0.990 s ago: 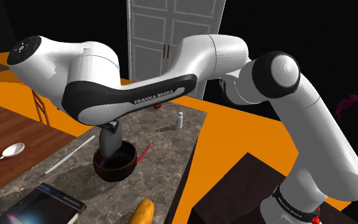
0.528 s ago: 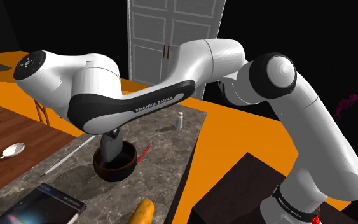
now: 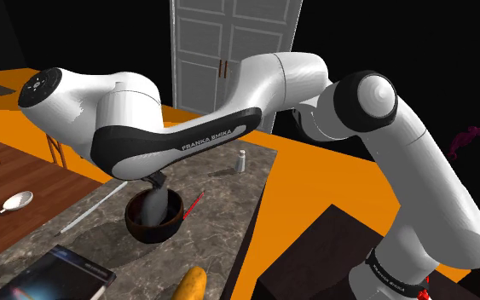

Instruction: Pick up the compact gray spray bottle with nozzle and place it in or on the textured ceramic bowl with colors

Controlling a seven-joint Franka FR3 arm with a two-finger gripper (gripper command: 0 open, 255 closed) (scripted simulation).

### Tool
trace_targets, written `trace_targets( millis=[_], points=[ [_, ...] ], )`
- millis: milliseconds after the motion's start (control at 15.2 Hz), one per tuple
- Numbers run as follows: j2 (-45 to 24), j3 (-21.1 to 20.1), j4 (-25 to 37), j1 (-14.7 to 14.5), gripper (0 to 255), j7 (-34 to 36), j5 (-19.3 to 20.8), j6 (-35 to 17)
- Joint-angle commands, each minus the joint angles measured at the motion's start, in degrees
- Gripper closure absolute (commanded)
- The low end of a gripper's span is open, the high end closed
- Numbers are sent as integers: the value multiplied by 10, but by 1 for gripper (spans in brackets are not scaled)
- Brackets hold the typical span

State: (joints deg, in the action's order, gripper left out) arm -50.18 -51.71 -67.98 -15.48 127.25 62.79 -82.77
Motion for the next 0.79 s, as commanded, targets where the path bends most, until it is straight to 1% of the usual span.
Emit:
trace_targets(
  millis=[0,132,396,726],
  points=[
    [0,0,0,0,0,0,0,0],
    [0,0,0,0,0,0,0,0],
    [-5,2,86,-56,0,-25,-1,58],
    [-5,2,86,-56,0,-25,-1,58]
  ],
)
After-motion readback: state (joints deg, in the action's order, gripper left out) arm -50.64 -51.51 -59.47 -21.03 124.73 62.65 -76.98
